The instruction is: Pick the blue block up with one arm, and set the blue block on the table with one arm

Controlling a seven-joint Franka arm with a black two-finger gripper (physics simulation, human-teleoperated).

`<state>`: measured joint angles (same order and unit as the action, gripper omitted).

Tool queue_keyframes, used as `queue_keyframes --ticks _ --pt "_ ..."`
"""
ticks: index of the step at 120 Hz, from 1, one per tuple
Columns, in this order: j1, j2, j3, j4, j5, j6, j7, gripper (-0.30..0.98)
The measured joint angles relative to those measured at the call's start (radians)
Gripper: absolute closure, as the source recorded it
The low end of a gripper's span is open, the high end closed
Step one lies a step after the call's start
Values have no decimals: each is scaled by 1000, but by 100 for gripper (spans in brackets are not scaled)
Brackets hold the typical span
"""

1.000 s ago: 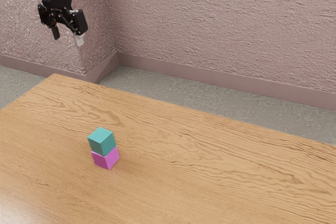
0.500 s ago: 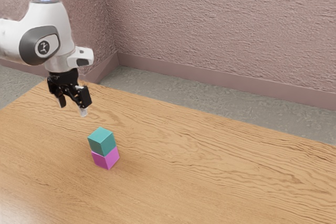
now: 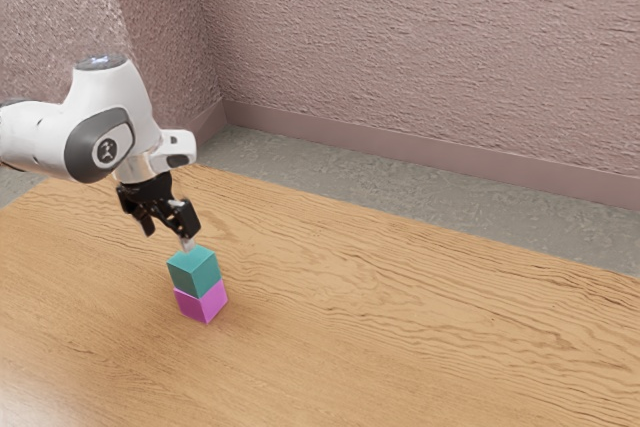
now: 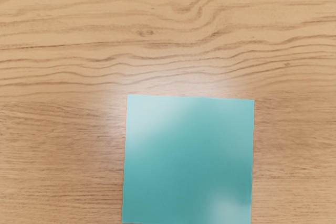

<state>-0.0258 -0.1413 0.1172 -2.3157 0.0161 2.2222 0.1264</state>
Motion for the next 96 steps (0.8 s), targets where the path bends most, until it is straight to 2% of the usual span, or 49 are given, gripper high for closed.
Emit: queue_keyframes --ticks 41,96 --pt "0 58 0 -24 -48 40 1 0" --pt "-1 107 5 -16 -59 75 7 0"
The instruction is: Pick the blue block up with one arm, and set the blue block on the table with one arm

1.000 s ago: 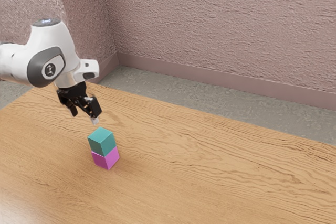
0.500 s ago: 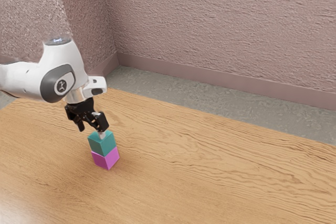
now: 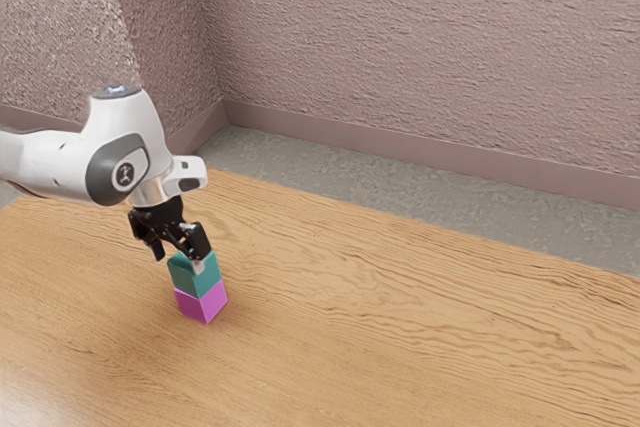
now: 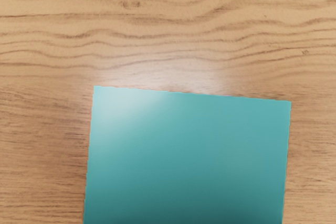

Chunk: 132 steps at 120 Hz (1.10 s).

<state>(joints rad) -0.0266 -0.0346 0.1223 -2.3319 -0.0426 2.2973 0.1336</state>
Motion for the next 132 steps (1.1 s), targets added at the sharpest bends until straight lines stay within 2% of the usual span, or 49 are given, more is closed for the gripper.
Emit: queue_keyframes --ticks 43,84,92,107,132 --pt "6 79 0 41 5 41 6 0" --pt "1 105 -1 41 0 62 9 0" --pt "2 109 -1 41 -1 65 9 6" --pt "2 110 -2 41 -1 71 8 32" --pt "-2 67 -7 42 31 72 -25 45"
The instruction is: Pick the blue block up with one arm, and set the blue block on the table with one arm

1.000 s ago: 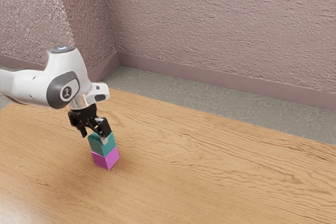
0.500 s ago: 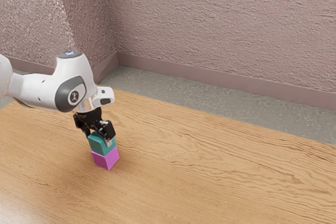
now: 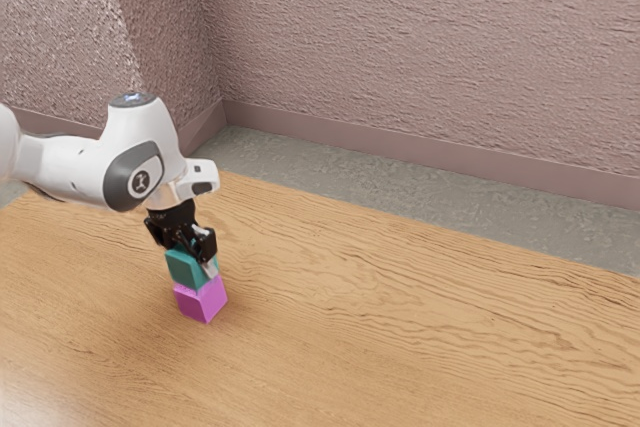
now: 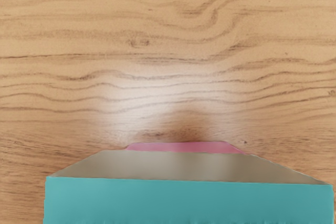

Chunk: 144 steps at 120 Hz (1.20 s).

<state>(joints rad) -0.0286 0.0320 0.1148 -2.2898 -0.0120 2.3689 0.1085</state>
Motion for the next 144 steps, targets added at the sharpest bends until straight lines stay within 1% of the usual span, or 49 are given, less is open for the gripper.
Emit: queue_keyframes --ticks 5,13,22,29,40,44,51,56,61,81,93,111,133,144 --pt "-2 -20 -1 5 8 -8 -9 45" --pt "-7 -36 1 41 13 -41 -18 38" --pt "-22 -35 14 120 8 -105 -19 33" --pt "-44 -18 34 174 4 -155 -14 32" --pt "-90 33 99 232 -1 -209 1 33" --pt "-78 54 116 250 -3 -224 8 34" --pt "-24 75 144 264 -6 -243 21 34" --pt "16 81 154 265 -8 -254 29 35" --pt "35 84 159 261 -9 -259 38 34" --pt "23 92 163 192 -11 -203 67 33" --pt "59 121 164 183 -9 -158 81 31" --pt "88 184 163 181 -11 -86 98 30" --pt "110 212 163 182 -15 -32 114 31" --pt "112 215 162 183 -20 -19 125 21"
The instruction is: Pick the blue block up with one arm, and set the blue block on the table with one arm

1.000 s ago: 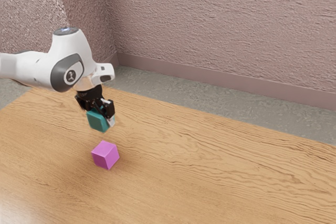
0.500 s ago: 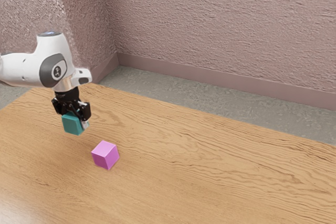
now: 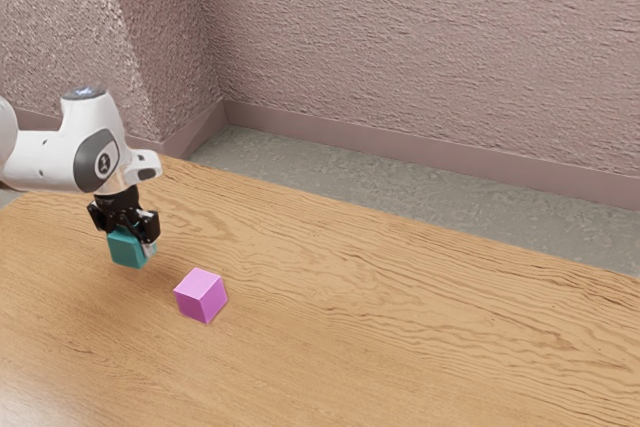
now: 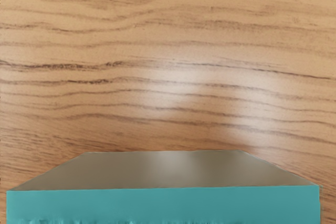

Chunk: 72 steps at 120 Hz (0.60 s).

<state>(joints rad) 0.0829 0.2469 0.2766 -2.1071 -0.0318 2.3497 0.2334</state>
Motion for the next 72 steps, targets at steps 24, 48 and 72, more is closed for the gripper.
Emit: queue_keyframes --ticks 24,48,72 --pt "-1 -45 -5 6 -6 -3 20 8" --pt "41 -279 -148 227 43 -275 9 3" --pt "-89 -316 -205 325 69 -477 -30 1"
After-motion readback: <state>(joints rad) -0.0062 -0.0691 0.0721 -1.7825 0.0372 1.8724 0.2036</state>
